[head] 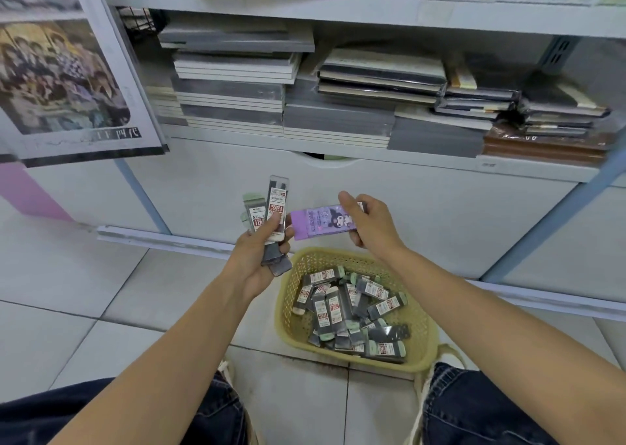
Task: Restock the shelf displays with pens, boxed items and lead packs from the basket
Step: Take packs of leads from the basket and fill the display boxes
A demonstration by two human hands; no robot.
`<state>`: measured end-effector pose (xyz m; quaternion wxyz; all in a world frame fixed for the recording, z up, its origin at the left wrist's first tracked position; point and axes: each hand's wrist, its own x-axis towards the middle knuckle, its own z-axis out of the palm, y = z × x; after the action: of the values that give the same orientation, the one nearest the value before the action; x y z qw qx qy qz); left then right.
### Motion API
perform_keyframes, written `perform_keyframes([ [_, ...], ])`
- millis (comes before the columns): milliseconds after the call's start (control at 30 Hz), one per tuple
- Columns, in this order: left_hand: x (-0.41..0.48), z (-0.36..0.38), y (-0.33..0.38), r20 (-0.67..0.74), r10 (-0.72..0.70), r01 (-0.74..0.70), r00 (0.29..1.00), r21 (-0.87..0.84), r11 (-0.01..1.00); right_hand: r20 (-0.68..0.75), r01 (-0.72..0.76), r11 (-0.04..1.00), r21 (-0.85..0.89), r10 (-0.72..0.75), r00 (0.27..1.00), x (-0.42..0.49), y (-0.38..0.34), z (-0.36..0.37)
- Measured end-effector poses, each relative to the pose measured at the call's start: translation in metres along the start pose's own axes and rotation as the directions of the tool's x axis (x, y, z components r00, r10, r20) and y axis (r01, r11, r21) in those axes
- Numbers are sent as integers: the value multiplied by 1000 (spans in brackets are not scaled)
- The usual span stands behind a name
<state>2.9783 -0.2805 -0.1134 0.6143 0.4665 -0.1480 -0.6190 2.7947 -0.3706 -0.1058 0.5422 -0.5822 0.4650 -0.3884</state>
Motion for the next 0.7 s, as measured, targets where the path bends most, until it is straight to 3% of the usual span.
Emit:
perform_keyframes([
  [167,-6,6,1,-79,95,-85,992,125,989,37,28,997,74,-31,999,-7,-5,2],
  [300,-4,13,12,-118,210,-192,971,147,970,235,4,998,69,-20,972,-7,-6,5],
  [467,-1,22,41,-40,293,-269,955,291,918,474,181,983,-41,-141,869,-2,-28,6],
  [600,-1,45,70,30,362,-353,932,310,883,430,371,926,-66,-309,848,2,-61,19],
  [700,-6,60,106,82,415,-418,906,332,846,392,435,899,-60,-379,838,13,-102,22],
])
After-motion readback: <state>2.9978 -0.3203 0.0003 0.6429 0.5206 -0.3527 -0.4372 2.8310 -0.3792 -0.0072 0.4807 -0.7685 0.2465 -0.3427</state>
